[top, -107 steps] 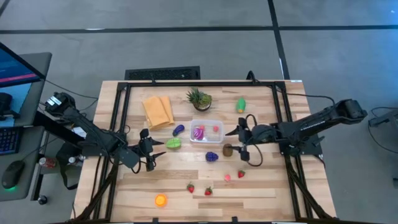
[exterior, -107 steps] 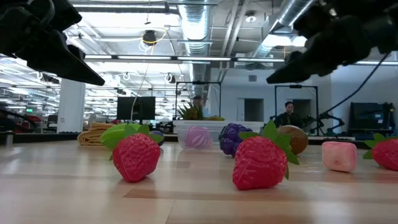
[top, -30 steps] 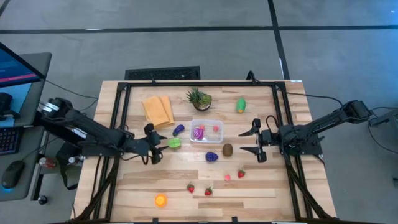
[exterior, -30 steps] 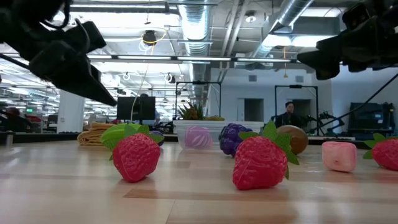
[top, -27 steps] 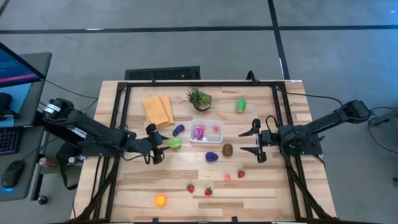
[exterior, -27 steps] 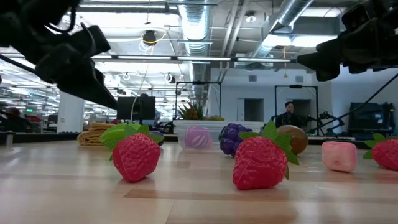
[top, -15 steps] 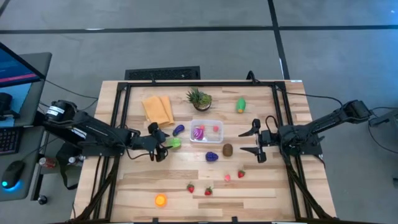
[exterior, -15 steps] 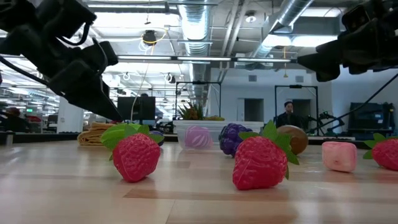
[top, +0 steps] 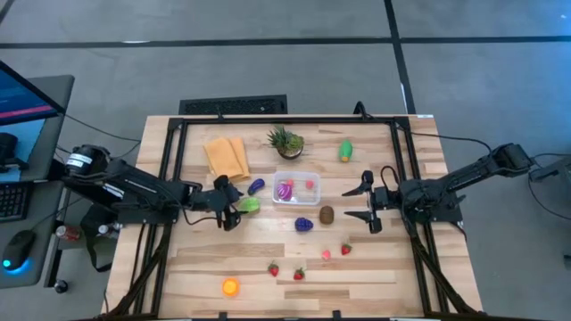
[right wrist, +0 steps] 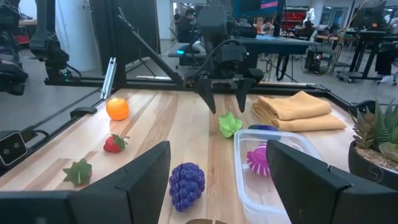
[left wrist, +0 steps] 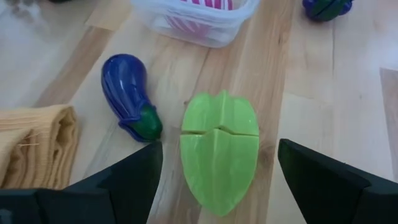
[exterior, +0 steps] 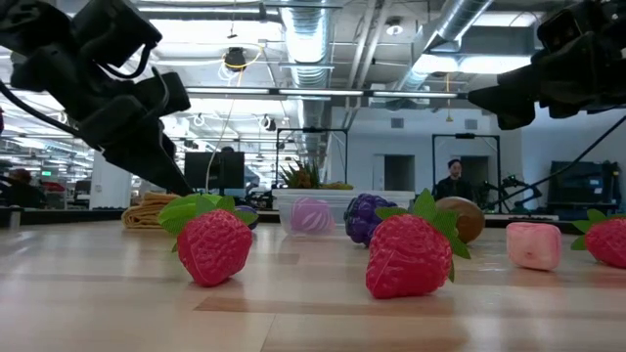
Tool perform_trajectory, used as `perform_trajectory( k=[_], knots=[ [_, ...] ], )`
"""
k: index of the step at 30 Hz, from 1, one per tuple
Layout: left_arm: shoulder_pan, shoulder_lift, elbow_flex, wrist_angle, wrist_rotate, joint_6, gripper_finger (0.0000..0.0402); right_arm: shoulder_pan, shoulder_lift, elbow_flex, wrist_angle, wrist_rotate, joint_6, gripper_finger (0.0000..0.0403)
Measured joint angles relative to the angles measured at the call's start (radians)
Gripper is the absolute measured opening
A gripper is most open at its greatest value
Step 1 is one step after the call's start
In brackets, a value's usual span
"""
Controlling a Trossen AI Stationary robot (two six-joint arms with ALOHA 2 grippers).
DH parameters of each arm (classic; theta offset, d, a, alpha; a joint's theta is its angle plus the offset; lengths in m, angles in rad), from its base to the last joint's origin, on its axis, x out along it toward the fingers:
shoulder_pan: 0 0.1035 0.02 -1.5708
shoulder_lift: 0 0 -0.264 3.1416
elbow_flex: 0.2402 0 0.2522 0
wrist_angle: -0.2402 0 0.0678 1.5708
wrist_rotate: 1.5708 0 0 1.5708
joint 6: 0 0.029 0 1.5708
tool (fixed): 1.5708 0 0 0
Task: Pick and placing Produce into tupperware
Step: Put the green starfruit into the transparent container
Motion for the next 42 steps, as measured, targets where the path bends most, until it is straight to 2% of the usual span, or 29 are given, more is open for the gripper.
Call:
perform_trajectory(
  k=[42],
  knots=[
    [0.011, 0.027, 0.0, 0.011, -0.004, 0.026, 0.0311, 0.0, 0.0, 0.0, 0.001, 0.0, 0.008, 0.026]
  ],
)
